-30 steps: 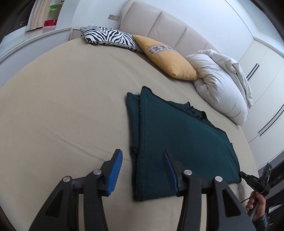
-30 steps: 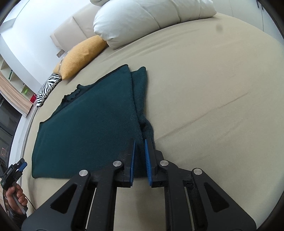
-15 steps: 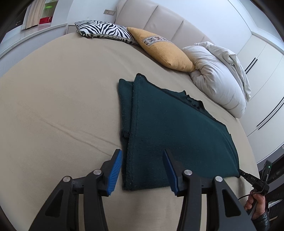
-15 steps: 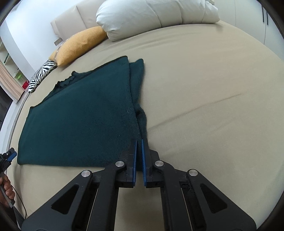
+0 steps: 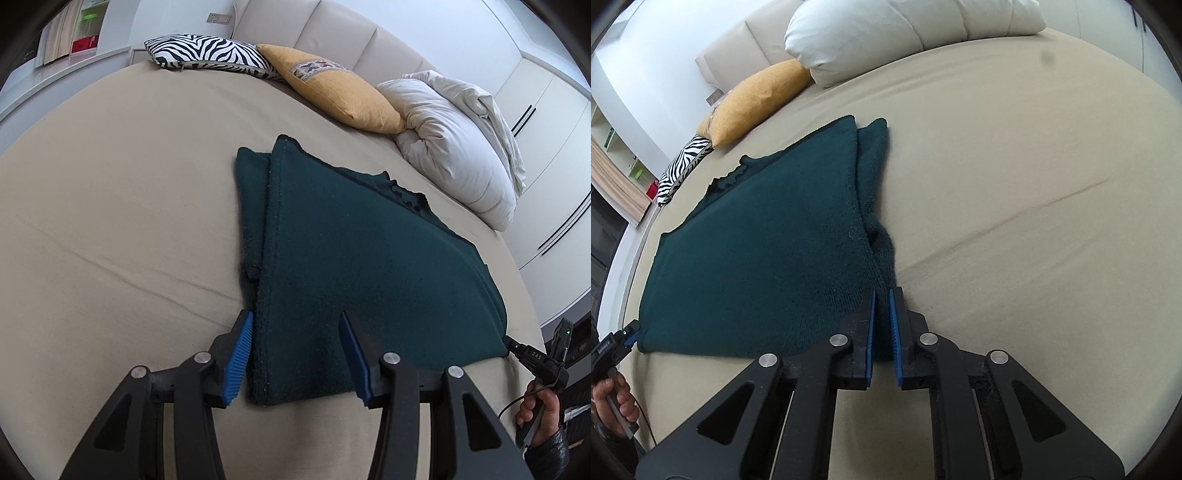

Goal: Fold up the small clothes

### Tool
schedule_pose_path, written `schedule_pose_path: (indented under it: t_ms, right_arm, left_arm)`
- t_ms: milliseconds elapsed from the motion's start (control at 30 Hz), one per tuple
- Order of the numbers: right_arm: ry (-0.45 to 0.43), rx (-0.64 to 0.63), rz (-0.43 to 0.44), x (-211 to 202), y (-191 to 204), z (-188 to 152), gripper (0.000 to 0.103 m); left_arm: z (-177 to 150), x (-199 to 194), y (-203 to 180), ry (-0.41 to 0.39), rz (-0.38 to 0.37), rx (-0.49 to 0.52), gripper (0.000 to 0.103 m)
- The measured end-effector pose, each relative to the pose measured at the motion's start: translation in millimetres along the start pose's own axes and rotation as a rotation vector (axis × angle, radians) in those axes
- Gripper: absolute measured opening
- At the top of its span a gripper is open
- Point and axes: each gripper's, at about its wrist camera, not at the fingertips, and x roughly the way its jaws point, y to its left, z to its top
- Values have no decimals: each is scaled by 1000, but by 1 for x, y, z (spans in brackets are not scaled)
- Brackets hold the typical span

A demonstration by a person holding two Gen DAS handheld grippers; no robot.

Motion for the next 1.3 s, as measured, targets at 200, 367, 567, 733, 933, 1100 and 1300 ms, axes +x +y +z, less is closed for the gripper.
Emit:
schedule_pose_path:
  t_ms: [200,367,567,733,933,1100,1300]
  right_arm:
    - [-18,-14,-22,-2,6,9,9]
    - [-2,-32,-32,2,9,10,9]
    - [-13,-38,-67,-10,14,17,9]
    - [-101,-37,-65,-20,26,61,60]
    - [-110,-76,7,30,50,129,48]
    - [11,-67,-38,100,57,166,38]
    - [51,-134,-102,131,61,180,6]
  left_arm:
    - [0,7,6,20,33,-12,50]
    - [-3,6,7,13,48,-7,46]
    - [-7,8,7,19,56,28,12]
    - [-11,5,5,3,59,42,9]
    - [-11,6,8,5,48,28,9]
    - [-13,7,13,7,22,9,10]
    - [-14,6,12,1,18,-7,10]
